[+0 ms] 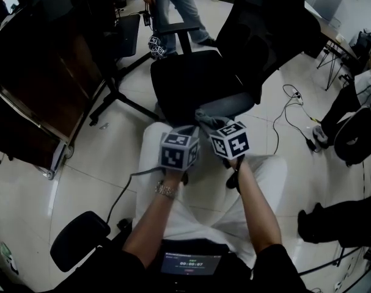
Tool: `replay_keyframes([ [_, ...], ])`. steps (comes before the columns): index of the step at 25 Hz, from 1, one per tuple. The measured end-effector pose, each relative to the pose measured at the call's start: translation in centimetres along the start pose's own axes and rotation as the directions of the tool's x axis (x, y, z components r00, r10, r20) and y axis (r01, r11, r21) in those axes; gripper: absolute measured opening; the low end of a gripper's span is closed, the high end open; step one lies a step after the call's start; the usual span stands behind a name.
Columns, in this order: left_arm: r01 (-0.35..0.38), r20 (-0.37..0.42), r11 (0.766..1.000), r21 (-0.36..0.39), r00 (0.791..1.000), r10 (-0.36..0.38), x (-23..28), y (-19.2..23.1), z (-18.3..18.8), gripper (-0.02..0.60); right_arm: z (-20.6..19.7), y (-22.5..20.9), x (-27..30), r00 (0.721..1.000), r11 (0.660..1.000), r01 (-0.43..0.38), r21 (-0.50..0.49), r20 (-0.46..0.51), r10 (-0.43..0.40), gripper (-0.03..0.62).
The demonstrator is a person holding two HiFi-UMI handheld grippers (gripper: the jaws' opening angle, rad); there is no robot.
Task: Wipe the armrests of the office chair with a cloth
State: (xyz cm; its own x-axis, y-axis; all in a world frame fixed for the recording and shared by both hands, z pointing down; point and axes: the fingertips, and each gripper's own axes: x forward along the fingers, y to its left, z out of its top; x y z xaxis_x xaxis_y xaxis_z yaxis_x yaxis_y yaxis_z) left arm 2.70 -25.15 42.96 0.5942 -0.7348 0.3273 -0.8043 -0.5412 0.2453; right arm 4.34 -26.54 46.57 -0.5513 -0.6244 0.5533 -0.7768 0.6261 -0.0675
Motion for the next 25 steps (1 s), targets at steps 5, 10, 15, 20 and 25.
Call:
replay_keyframes([
  [5, -0.018, 0.004, 1.000, 0.002, 1.000, 0.018, 0.3, 0.1, 0.4, 0.002, -0.2, -3.4, -3.6, 0.957, 0.948, 0.229, 0.220, 0.128, -0.260, 0.044],
  [10, -0.005, 0.033, 1.000, 0.018, 0.999, 0.004, 1.6, -2.3, 1.0, 0.002, -3.2, -6.5, -7.2, 0.885, 0.832, 0.406, 0.378, 0.065, -0.461, 0.044],
  [15, -0.012, 0.022, 0.999, 0.050, 1.000, 0.011, 1.9, -3.7, 0.6, 0.002, -6.0, -5.7, -8.1, 0.879, 0.783, 0.425, 0.455, 0.000, -0.478, 0.043],
  [20, -0.002, 0.006, 0.999, 0.053, 1.000, 0.002, 2.4, -4.9, 0.1, 0.002, -7.2, -5.4, -8.1, 0.879, 0.782, 0.450, 0.431, -0.060, -0.473, 0.043],
  [25, -0.015, 0.013, 0.998, 0.057, 1.000, 0.014, 2.1, -4.8, 0.1, 0.002, -7.4, -4.8, -8.0, 0.885, 0.792, 0.442, 0.421, -0.062, -0.461, 0.043],
])
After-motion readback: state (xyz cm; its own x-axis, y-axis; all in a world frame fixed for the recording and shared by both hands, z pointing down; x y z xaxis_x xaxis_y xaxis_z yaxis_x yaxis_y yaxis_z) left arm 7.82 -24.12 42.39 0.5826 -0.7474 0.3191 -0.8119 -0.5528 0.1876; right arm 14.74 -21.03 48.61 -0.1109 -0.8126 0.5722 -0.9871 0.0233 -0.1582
